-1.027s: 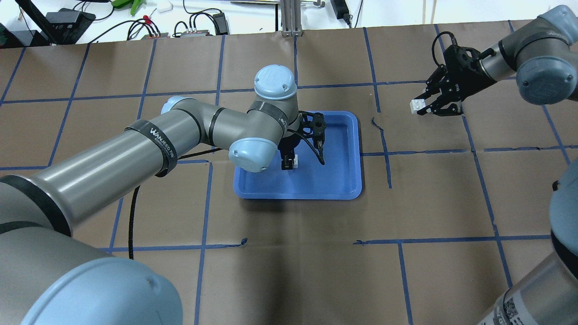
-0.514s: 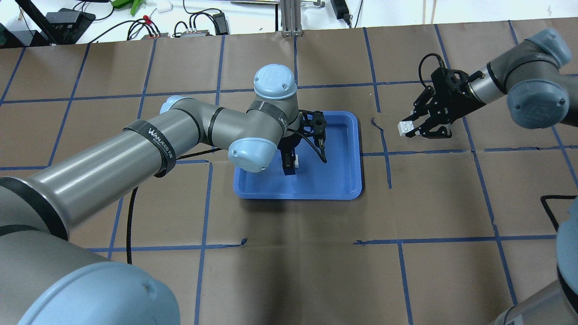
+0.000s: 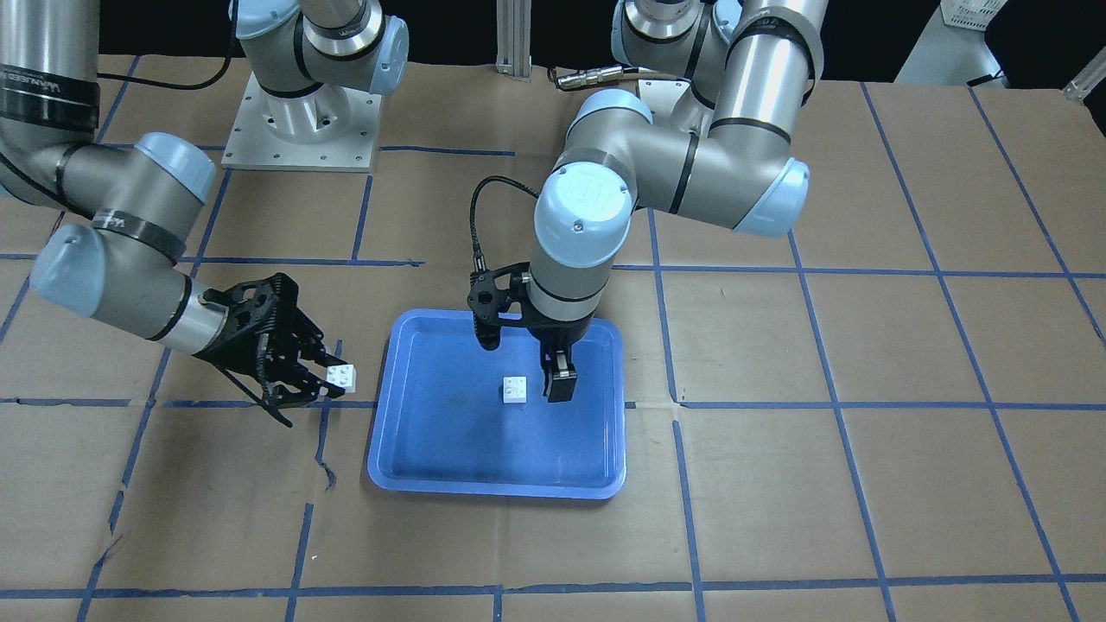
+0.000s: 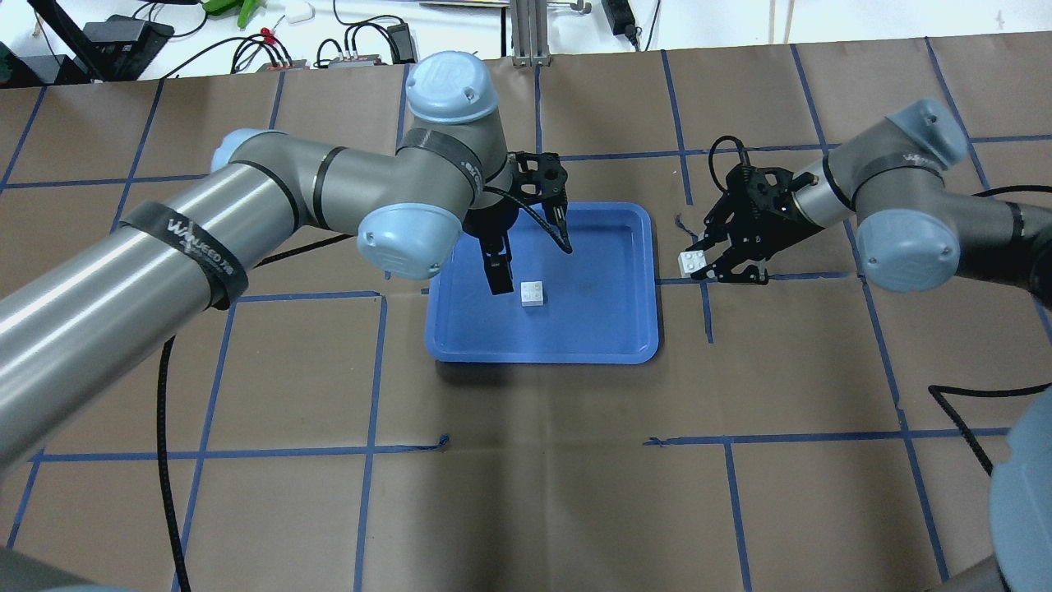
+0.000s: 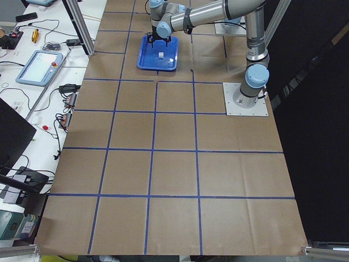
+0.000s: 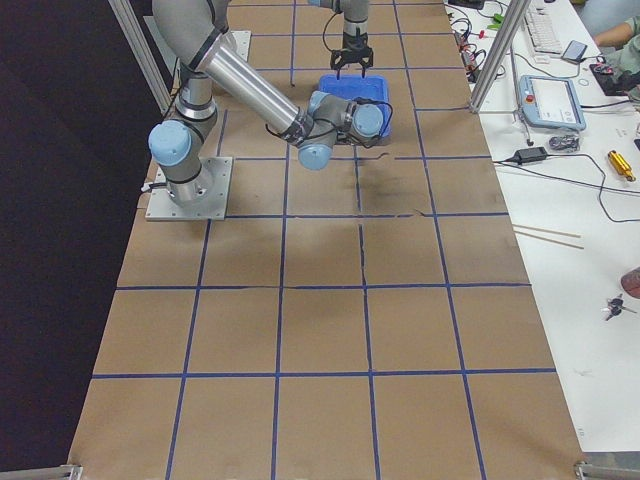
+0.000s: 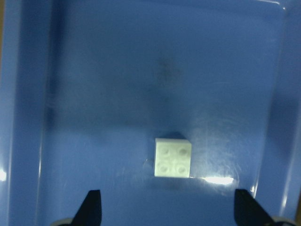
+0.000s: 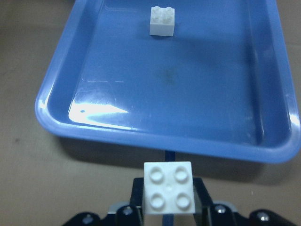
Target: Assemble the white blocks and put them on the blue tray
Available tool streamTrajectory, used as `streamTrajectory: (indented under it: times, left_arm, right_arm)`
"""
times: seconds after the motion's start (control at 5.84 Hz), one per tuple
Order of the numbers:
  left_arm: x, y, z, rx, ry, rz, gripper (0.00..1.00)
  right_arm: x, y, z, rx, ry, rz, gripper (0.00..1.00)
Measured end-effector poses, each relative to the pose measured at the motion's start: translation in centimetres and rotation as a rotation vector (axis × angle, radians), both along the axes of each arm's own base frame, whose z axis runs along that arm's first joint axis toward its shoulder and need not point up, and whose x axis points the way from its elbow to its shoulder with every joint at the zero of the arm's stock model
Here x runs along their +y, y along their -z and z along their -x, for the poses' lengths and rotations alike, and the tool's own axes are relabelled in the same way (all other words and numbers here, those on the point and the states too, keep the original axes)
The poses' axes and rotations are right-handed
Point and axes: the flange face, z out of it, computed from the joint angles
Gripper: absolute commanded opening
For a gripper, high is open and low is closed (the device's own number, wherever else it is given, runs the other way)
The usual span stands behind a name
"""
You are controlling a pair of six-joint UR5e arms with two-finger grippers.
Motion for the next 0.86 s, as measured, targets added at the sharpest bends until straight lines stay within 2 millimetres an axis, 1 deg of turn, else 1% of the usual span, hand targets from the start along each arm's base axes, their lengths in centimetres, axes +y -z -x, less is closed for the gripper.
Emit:
streamTrajectory:
  times: [0.17,0.34,0.51,0.68,0.86]
  left_arm:
    - [1.5,-4.1,-2.1,0.000,-0.031,-0.047,0.98]
    - [3.5,-7.8,-4.0,-0.011,-0.097,-0.081,0.98]
    - [5.0,-10.3,-5.1,-0.043,-0.207,-0.088,0.98]
    - [6.2,-12.2,-5.9,-0.083,-0.329,-0.074,0.98]
    - [7.0,-13.8,-6.3,-0.100,-0.488,-0.047,0.99]
  right_arm:
    - [0.6,0.0,-4.1,0.012,0.032,0.018,0.19]
    - [1.1,0.0,-8.0,0.011,0.088,0.026,0.19]
    - [1.6,0.2,-11.2,0.002,0.140,0.021,0.19]
    - [1.9,0.7,-13.5,-0.009,0.175,0.014,0.19]
    - [2.1,1.6,-15.0,-0.015,0.193,0.006,0.19]
